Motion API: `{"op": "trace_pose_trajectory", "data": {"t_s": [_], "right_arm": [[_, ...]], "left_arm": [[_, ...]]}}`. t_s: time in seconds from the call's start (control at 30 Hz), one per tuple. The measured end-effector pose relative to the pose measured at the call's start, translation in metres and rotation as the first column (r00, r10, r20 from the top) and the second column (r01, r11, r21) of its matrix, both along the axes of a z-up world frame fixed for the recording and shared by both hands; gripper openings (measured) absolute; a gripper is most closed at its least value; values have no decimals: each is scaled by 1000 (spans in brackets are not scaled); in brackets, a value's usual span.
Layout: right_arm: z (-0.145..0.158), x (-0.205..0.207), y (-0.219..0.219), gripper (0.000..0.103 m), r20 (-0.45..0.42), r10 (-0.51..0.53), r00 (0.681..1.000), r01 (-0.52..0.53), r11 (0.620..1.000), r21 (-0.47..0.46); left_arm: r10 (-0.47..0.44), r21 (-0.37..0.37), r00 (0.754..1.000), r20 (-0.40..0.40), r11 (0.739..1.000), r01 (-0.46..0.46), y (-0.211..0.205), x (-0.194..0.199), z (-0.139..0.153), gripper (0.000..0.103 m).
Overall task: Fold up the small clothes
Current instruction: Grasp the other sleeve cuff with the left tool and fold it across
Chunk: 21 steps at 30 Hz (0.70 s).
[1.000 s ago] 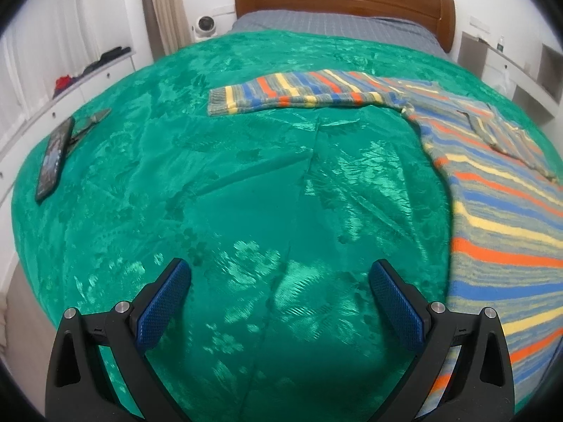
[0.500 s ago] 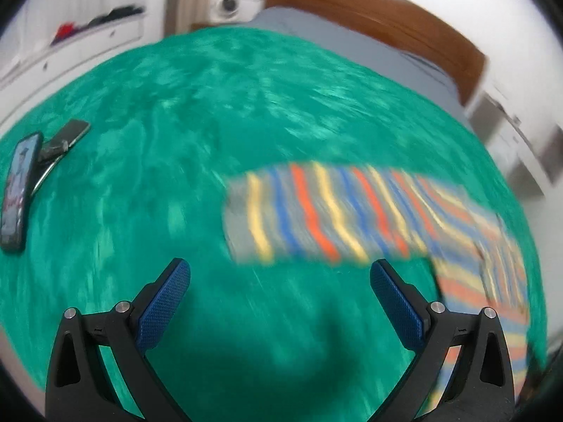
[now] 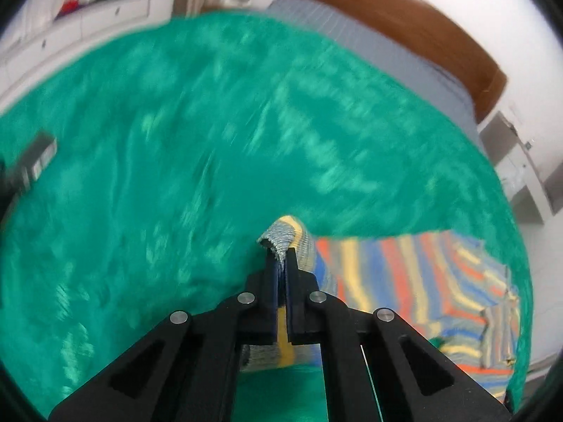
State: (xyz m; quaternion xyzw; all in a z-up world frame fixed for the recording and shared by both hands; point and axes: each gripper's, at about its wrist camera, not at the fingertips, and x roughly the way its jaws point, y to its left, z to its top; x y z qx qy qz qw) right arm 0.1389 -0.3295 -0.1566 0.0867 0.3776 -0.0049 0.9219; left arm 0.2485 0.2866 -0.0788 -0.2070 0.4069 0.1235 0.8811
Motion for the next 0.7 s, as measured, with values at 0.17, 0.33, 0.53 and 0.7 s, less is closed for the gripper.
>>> {"op": "trace_pose_trajectory", "data": {"t_s": [0.17,0.33,0.53,0.7], "right_arm": [[0,0,0,96,5,0,1000,0,1000,0],[-1,-1,0,96,6,-1,1000,1,1000,2],[-1,-1,0,96,6,-1,1000,1,1000,2],[-1,-1,0,96,7,-1,1000,1,1000,2]], "left_arm": [[-195,103,978,77,977,187,-87,19,75,1],[-448,158,888,99,888,431,-224,36,104,1],[-599,169,799,55,794,583,-356,44,61,4],[-628,85,777,-46,772,630,-388,30,10,54]]}}
